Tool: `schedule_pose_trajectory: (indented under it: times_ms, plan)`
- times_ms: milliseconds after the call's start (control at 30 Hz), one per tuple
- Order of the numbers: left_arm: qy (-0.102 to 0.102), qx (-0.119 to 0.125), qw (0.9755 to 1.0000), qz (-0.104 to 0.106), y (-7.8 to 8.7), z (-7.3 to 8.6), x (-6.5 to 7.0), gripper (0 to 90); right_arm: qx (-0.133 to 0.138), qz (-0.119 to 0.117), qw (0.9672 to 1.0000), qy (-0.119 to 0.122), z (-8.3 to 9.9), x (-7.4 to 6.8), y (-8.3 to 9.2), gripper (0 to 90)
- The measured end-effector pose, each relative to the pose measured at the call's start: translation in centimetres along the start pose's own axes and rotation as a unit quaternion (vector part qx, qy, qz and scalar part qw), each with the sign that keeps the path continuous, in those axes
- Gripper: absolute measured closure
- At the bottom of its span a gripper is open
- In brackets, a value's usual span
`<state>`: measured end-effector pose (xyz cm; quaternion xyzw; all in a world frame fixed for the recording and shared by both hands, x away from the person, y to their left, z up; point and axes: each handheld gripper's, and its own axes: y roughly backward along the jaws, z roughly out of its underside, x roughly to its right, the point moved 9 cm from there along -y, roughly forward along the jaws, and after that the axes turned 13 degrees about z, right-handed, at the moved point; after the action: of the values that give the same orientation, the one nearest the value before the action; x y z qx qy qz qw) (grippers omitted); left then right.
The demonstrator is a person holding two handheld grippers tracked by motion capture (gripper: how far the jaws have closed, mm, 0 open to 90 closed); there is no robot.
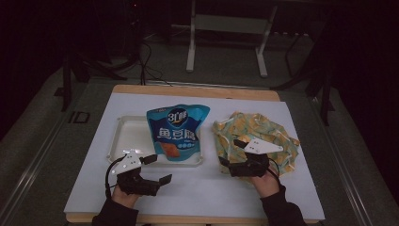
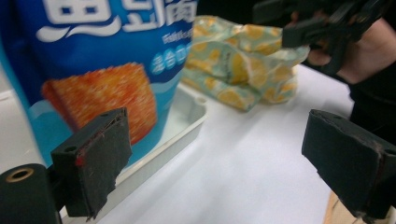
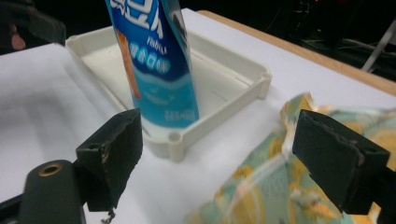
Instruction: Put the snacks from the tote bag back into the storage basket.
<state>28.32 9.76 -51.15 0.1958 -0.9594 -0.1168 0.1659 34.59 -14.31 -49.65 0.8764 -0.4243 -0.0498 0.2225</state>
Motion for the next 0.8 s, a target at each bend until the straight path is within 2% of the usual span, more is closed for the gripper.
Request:
schedule_pose_trajectory:
  times_ms: [100,200,467,533,600,667,800]
  plan:
    - [-0.005,-0.002,1.0,0.005,-0.3,-0.1,0.3,8.9,0.0,0.005,1.0,0.001,0.7,0.3,0.6,15.9]
    - [-0.017,-0.007,0.9996,0.02,-1.1,-0.1,1.0,8.9,0.003,0.008,1.0,-0.001,1.3,0.6,1.3,16.0]
    - [-0.014,-0.012,0.9993,0.033,-2.3,0.1,1.1,8.9,0.003,0.022,0.9997,0.001,2.6,1.3,2.7,15.9]
    - [-0.015,-0.015,0.9989,0.043,-2.8,0.2,1.3,8.9,0.0,0.026,0.9997,-0.005,3.0,1.6,3.1,15.9]
    - [-0.022,-0.02,0.9985,0.046,-3.2,0.2,1.5,8.9,0.0,0.03,0.9995,-0.008,3.2,1.8,3.4,15.8]
    - [-0.028,-0.023,0.9982,0.048,-3.5,0.2,1.6,9.0,0.006,0.031,0.9994,-0.01,3.3,2.0,3.8,15.8]
    - [-0.026,-0.021,0.9979,0.056,-4.0,0.1,1.7,8.9,0.014,0.042,0.9989,-0.015,3.5,2.5,4.7,15.8]
